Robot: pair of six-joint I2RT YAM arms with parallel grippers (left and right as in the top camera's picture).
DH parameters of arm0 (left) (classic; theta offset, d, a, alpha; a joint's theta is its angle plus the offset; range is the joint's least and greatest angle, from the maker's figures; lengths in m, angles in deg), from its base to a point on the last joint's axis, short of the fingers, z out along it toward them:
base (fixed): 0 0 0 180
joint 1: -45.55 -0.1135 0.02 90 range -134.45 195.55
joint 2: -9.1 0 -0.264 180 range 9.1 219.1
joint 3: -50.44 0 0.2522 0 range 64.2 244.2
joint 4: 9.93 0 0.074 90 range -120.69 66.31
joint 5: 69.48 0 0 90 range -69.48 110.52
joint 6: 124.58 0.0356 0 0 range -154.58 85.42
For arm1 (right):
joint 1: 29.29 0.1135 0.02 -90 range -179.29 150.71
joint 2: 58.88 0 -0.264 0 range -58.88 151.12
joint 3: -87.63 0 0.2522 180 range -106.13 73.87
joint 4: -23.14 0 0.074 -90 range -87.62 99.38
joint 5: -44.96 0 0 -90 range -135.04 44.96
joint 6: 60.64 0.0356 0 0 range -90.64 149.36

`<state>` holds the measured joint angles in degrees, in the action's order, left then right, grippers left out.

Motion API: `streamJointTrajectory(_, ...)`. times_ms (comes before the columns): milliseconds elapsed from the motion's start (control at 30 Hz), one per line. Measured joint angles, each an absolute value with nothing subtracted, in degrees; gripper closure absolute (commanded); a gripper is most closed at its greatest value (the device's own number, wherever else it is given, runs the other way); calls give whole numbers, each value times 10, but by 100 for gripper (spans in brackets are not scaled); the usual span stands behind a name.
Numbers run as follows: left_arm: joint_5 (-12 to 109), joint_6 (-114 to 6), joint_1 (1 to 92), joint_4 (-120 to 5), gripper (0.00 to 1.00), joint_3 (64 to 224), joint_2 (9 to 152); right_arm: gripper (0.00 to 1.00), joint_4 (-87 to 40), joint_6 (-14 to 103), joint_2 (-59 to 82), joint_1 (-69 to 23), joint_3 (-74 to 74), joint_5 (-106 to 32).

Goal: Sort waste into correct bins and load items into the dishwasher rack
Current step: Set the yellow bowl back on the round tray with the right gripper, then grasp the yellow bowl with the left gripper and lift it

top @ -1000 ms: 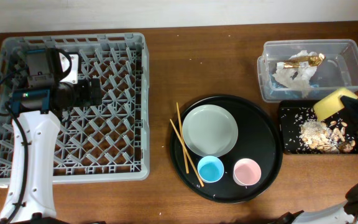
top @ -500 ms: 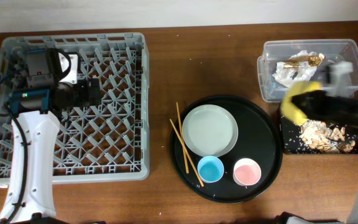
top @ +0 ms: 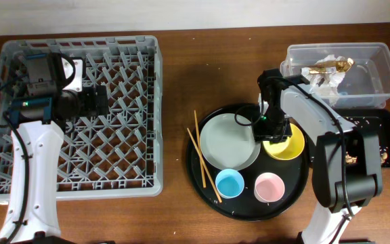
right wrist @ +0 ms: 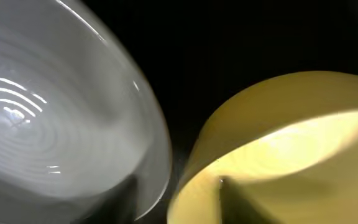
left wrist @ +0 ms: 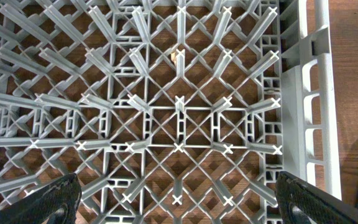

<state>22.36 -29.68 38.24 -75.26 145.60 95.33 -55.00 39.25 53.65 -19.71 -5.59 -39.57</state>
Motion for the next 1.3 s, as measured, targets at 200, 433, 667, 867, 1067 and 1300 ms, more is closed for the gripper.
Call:
streamJointTrajectory(200, 224, -297, 382, -752, 1, 1456, 953, 55, -663, 388, 526, -197, -205, -381)
streamJointTrajectory(433, 231, -297, 382, -752, 1, 1456, 953, 60, -680, 386, 512, -167, -269, -412)
streamJointTrajectory(667, 354, -308, 448, -706, 1, 1456, 953, 41, -710, 399, 476, -243, -314, -396)
streamJointTrajectory(867, 331, -373, 629, -748, 5, 1674, 1043, 34, -780, 399, 385, -431, -417, -393)
streamJointTrajectory(1067, 320, -360, 816, -745, 4, 1803, 1323, 33, -797, 394, 386, -510, -417, -392)
streamJointTrajectory(1300, 268, -405, 937, -682, 42, 1810, 1401, 33, -803, 391, 386, -510, -417, -392)
